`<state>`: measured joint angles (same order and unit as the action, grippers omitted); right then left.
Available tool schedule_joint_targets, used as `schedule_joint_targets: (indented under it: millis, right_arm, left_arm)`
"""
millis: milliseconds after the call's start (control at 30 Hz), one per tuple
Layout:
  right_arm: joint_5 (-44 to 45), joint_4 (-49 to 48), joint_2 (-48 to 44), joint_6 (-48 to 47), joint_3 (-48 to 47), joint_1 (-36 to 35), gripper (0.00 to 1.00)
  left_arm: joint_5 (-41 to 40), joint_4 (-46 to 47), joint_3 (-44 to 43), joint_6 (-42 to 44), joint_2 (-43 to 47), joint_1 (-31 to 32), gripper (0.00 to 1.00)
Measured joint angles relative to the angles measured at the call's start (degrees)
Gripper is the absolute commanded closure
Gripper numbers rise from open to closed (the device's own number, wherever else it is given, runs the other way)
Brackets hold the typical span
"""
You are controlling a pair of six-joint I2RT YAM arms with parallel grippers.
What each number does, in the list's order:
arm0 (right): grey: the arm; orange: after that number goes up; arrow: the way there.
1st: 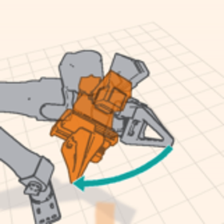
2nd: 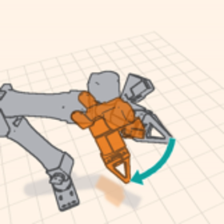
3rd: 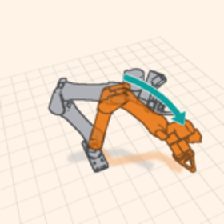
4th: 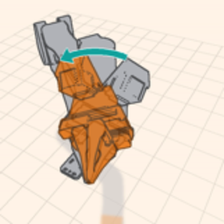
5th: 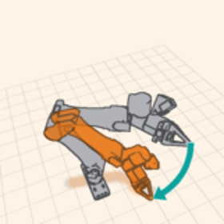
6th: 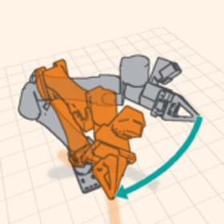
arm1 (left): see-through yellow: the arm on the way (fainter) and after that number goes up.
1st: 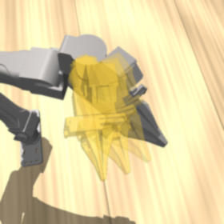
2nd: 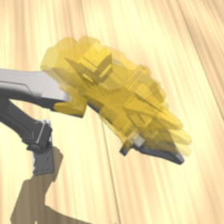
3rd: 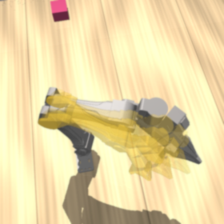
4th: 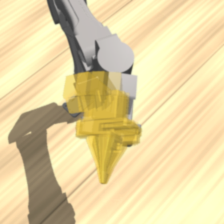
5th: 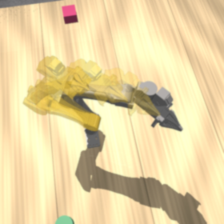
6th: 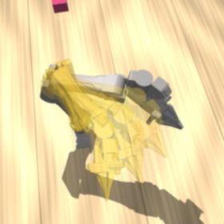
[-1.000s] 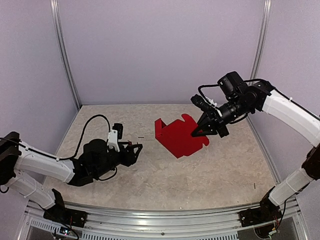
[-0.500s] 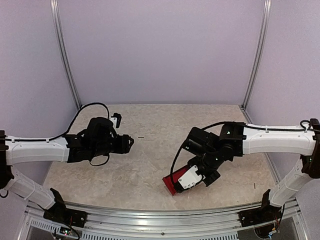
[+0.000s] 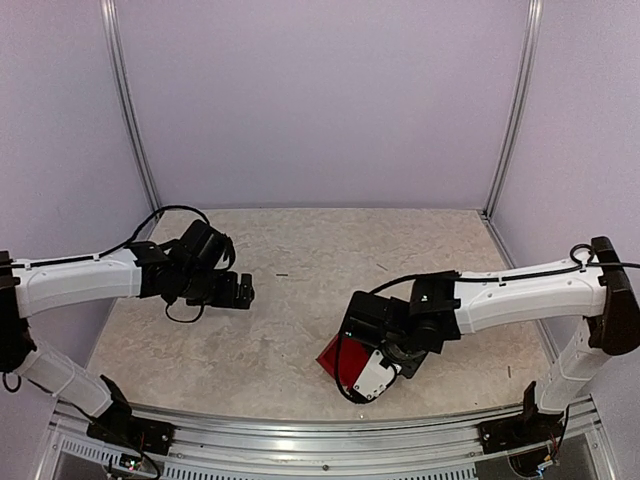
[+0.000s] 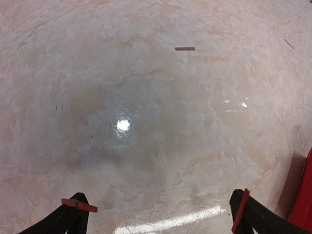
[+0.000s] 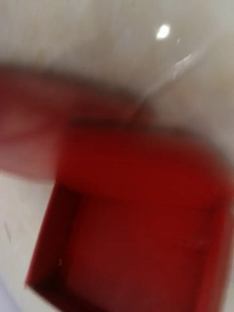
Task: Fold the paper box
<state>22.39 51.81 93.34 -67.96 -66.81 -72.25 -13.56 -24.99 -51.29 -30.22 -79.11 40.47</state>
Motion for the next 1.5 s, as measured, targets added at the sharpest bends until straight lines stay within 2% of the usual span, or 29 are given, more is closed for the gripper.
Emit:
schedule_joint_targets:
  millis: [133,200,300,400,500,567,633,733,967,1200,1500]
  right_arm:
    - [1.36,-0.55,-0.02,-0.39,-2.69,1.25,0.61]
    - [1.03,-0.61,-0.17,-0.39,-5.64,3.10,0.60]
    - [-0.39,-0.94,-1.55,0.31,-9.97,7.04,0.58]
    - [-3.67,-1.03,-5.42,1.75,-12.13,11.98,0.55]
    - [-8.57,-2.89,-11.23,4.13,-11.58,17.14,0.41]
    - [-13.09,-7.85,-16.59,9.40,-9.25,21.09,0.38]
    - [-16.98,-11.82,-19.65,15.82,-8.63,24.15,0.33]
    - [-25.14,-19.56,-20.83,27.63,-8.90,28.89,0.32]
    - [-43.56,-25.92,-9.20,46.40,-13.25,32.87,0.32]
    - [-59.65,-29.05,1.46,56.76,-16.61,33.05,0.32]
    - [-66.34,-31.12,8.31,60.22,-27.10,28.87,0.29]
  left_arm:
    - [2.89,-5.05,-5.40,0.50,-1.57,-0.42,0.01]
    - [6.43,-0.37,-2.49,-0.20,0.39,-0.94,0.01]
    - [9.22,-4.02,-2.54,-0.66,2.45,-2.71,0.01]
    - [4.72,-1.38,-4.02,0.04,2.82,0.17,0.01]
    - [4.24,-6.93,-8.90,1.05,1.57,2.78,0.01]
    - [6.36,-1.92,-10.78,1.73,-0.35,3.28,0.01]
    - [12.26,3.72,-7.76,1.66,0.83,4.72,0.01]
    - [20.26,7.69,-4.50,2.73,2.40,4.02,0.01]
    - [33.46,21.27,4.68,-1.20,9.57,-0.35,0.01]
    - [38.34,31.47,6.99,-7.82,14.19,-0.79,0.01]
    - [38.53,36.61,8.98,-13.38,14.23,-0.11,0.01]
